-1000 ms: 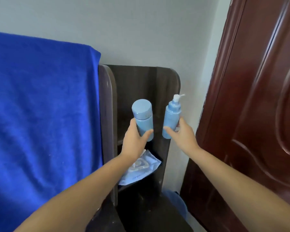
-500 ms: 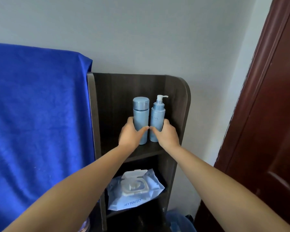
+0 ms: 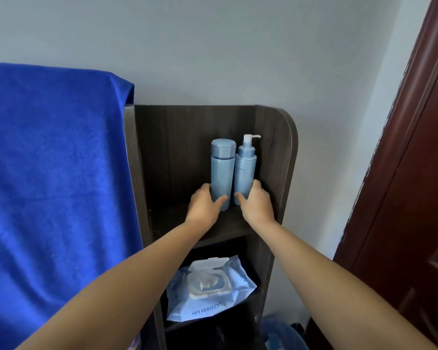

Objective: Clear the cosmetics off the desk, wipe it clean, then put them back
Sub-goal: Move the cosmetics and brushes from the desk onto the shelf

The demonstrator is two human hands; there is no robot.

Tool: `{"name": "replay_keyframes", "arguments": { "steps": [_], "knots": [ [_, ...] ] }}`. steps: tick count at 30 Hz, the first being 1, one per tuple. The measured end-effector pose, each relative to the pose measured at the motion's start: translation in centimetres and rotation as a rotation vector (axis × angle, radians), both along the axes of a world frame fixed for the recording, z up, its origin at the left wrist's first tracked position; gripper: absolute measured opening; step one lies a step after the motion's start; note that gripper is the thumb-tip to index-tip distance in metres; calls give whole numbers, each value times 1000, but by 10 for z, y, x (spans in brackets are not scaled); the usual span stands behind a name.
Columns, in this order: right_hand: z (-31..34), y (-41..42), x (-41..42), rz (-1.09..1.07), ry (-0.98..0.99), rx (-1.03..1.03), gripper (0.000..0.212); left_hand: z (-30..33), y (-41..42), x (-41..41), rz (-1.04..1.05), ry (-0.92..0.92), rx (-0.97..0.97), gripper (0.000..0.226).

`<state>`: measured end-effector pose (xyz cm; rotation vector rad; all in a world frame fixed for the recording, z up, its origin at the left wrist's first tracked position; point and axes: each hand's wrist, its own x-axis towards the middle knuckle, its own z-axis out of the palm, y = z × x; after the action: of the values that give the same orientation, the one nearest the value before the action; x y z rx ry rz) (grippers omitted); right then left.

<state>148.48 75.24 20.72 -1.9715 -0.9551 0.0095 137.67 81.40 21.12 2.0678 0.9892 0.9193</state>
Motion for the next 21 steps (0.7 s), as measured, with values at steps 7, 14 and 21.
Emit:
{"name": "replay_keyframes", "arguments": {
  "steps": [7,14,21],
  "knots": [
    [-1,8,-1,-76,-24,-19,35,-7,7,17,66,-18,-1,44],
    [-8,-7,-11,-16,-1,78,57,-5,-11,-8,25,-83,29,56],
    [-45,-59,-74,179,-335,332,34,-38,-68,-124,-190,-157,248,38]
  ]
}}
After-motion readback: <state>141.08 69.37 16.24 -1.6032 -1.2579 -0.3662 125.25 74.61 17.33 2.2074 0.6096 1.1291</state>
